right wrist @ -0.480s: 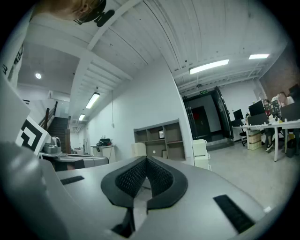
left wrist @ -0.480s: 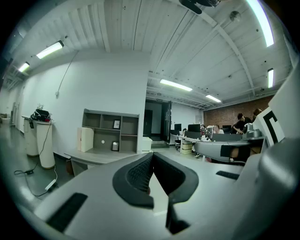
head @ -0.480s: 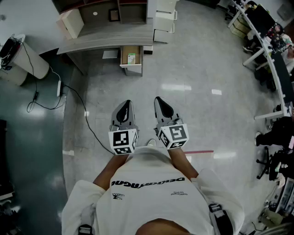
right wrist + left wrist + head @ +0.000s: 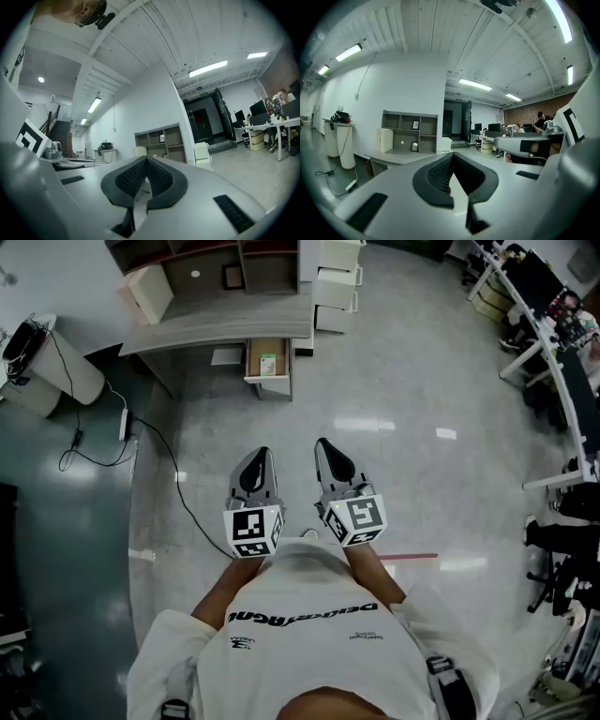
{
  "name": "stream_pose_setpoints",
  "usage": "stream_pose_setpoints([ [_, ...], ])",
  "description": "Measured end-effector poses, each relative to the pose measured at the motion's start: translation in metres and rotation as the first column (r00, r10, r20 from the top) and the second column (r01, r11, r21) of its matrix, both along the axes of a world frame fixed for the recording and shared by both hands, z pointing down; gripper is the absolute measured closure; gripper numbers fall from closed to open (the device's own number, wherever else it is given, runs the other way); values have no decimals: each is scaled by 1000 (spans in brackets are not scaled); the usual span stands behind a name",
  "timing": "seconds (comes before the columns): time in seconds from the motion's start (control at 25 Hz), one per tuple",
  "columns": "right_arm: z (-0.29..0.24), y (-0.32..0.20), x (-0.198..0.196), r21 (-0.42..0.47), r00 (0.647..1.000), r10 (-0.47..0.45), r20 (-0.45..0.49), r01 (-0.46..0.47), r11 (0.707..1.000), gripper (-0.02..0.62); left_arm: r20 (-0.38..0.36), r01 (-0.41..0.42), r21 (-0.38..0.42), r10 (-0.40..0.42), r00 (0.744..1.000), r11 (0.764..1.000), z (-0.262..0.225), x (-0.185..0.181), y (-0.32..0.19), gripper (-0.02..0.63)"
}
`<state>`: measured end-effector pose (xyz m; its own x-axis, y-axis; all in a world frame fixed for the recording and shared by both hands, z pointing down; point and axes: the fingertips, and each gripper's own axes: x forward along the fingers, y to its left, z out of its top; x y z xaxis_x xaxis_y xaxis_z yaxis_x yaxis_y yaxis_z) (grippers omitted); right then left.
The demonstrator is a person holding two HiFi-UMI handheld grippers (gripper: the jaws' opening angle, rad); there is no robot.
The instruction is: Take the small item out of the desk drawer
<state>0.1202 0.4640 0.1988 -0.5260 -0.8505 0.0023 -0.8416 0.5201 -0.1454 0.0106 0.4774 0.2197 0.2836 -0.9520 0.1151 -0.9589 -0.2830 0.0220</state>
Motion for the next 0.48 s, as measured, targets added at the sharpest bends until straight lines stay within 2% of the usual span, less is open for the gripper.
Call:
stream_pose_setpoints([
  [0.24,7,0,16,-25,1000,-1,5,1,1000,565,15,-21,-13,21,1000,1000,5,24,5,591],
  [0.48,12,-5,20,-24,1000,3,11,-2,1000,565,10,-14,-30,14,1000,999,16,25,-3,591],
])
